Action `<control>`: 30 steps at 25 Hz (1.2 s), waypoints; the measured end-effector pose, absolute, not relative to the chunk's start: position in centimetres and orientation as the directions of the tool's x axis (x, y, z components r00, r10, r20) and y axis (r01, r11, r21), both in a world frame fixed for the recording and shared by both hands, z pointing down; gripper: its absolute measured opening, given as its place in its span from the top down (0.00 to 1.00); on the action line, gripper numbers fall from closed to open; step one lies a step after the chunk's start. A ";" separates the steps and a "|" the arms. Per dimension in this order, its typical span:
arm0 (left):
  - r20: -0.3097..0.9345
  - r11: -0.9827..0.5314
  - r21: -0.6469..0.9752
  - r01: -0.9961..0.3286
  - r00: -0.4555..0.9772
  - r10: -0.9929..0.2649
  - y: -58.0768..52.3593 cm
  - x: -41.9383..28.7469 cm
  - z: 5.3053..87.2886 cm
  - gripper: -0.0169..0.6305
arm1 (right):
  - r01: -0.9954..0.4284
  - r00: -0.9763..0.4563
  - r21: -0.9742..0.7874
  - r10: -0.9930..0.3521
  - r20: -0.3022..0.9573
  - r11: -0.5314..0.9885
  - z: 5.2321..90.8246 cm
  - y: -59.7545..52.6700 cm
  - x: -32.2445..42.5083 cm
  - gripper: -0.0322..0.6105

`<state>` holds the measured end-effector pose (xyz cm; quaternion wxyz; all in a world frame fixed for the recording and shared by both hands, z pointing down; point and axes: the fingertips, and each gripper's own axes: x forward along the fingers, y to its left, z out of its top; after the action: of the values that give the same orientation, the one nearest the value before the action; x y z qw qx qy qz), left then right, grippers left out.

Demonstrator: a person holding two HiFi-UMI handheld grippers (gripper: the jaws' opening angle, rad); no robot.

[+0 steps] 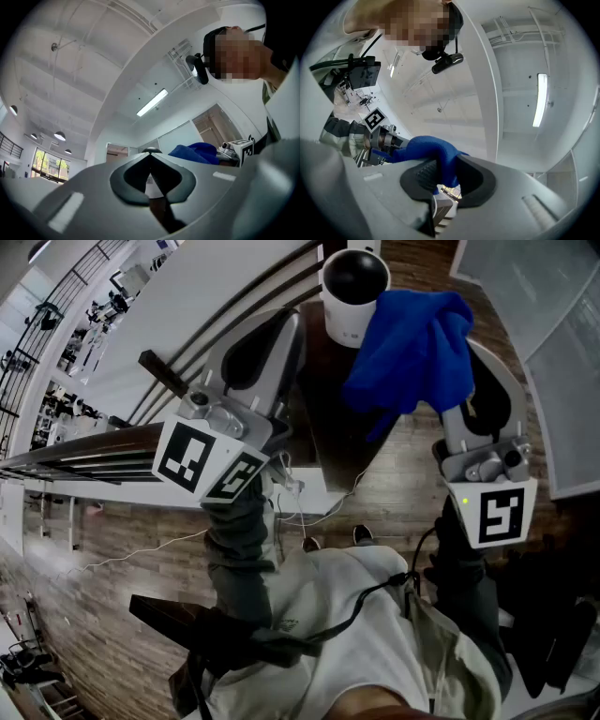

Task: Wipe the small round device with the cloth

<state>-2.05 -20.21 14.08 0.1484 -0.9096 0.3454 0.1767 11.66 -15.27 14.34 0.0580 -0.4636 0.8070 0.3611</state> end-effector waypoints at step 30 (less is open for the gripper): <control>-0.409 -0.714 -0.158 -0.682 0.703 -0.582 -19.5 -0.9 13.7 0.97 | -0.561 -0.606 0.811 -0.751 -0.263 0.168 12.6 -20.9 8.5 0.83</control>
<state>-0.89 -19.53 13.72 0.1503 -0.9105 0.3471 0.1671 8.54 -20.87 12.63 -0.0993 -0.4327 0.7579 0.4781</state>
